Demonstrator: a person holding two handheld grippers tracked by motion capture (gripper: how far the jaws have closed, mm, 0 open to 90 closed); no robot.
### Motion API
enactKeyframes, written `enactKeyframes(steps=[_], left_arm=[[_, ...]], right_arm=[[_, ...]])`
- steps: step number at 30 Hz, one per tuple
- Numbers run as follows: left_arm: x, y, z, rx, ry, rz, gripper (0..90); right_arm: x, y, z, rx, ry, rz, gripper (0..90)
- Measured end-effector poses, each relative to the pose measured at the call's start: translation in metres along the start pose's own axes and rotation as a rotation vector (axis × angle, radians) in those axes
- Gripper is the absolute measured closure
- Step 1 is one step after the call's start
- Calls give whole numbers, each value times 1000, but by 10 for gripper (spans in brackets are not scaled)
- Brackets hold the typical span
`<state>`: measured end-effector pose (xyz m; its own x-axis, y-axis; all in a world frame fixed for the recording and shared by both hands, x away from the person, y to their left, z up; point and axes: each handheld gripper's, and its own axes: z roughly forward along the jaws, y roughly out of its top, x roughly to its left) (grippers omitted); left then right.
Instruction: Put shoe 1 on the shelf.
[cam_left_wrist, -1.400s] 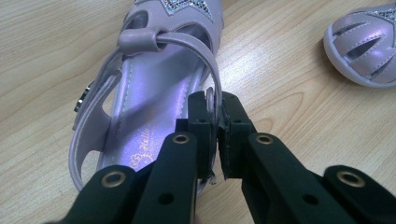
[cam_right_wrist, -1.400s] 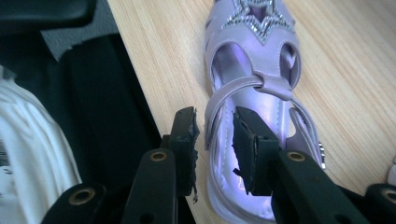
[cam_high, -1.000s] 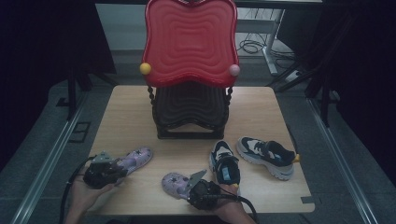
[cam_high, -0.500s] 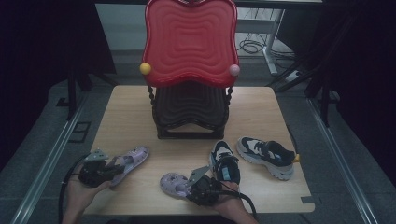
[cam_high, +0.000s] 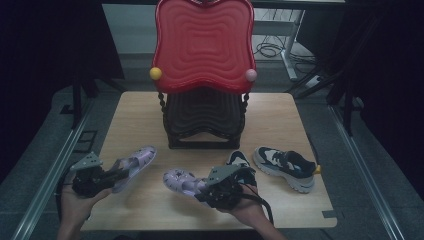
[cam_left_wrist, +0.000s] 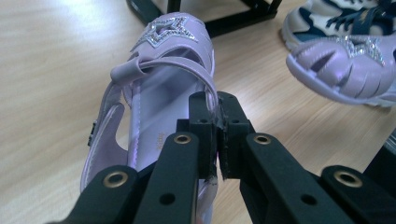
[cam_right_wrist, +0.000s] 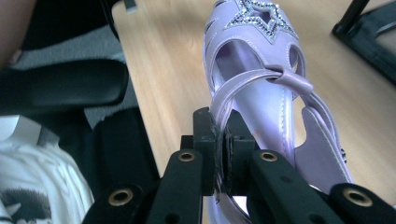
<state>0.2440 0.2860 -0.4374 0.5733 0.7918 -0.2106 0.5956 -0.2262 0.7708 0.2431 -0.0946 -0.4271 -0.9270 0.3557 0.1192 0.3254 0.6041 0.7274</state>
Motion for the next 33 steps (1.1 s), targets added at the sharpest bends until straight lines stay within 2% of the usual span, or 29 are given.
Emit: enactKeyframes(steps=[5, 12, 16, 19, 33], left_arm=[[-6, 13, -2, -41, -16, 12, 867], [-17, 36, 1, -97, -33, 26, 866], [-23, 47, 6, -116, -31, 26, 864], [-25, 54, 11, -133, -30, 22, 863], [-36, 78, 29, -164, -31, 42, 862]], right_arm=[[-10, 10, -19, -65, -21, 12, 864], [-28, 13, -43, -164, -57, 67, 863], [-36, 16, -55, -200, -102, 79, 864], [-41, 18, -59, -213, -136, 78, 864], [-67, 21, -61, -240, -203, 137, 864]])
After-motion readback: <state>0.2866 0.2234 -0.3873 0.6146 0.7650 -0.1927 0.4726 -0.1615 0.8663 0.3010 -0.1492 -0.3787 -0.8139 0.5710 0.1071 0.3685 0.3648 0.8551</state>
